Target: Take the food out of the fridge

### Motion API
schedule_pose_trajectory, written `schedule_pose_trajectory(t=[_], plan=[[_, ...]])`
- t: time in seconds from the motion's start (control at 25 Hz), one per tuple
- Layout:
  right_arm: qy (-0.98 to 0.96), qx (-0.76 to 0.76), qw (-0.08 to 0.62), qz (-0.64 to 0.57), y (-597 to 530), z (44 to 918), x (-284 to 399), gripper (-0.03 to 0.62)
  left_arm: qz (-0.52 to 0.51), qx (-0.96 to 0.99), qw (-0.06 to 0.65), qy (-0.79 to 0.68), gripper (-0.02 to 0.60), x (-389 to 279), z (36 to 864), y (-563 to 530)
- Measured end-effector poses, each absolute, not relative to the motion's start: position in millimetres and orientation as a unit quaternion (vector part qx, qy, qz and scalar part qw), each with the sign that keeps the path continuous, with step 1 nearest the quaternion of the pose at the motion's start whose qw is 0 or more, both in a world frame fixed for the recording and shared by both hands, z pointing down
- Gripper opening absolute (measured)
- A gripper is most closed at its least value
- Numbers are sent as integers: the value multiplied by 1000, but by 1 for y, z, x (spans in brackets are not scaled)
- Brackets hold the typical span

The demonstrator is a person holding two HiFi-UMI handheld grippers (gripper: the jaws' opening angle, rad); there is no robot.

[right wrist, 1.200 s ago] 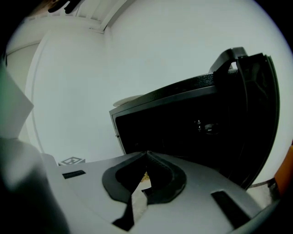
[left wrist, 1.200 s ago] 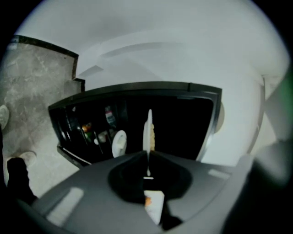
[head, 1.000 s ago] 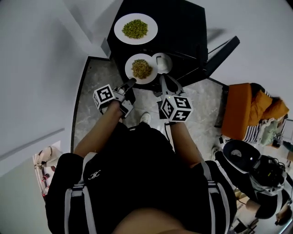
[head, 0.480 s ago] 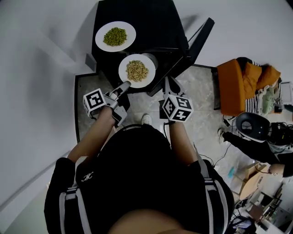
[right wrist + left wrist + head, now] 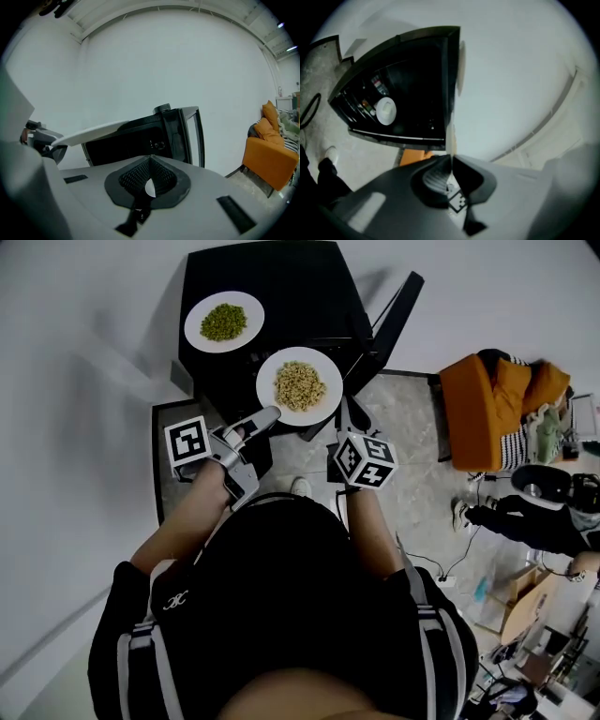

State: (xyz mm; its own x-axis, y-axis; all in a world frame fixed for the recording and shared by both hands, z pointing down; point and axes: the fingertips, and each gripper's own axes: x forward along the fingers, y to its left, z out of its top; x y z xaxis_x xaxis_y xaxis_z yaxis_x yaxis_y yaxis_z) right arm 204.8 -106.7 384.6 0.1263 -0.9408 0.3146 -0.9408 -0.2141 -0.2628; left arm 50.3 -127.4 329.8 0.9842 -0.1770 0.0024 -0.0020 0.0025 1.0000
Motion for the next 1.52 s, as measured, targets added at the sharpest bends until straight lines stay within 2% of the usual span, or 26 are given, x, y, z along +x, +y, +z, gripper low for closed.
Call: schedule_pose_trajectory(t=[0.2,0.52,0.92,1.52], plan=[[632,-747,2,-208,-106,383,207,0,-72,715,694,-47,12,62,302,-125],[639,-739,5,-212,-115,380,214,0,-86,732,668,-98,12,83,302,-175],[659,-722,0,-212,-106,388,201,0,-136,710,677,-139,12,91,314,-208],[668,-711,-6,-220,-111,392,217,0,-174,689,678,-188,17,117,315,-242]])
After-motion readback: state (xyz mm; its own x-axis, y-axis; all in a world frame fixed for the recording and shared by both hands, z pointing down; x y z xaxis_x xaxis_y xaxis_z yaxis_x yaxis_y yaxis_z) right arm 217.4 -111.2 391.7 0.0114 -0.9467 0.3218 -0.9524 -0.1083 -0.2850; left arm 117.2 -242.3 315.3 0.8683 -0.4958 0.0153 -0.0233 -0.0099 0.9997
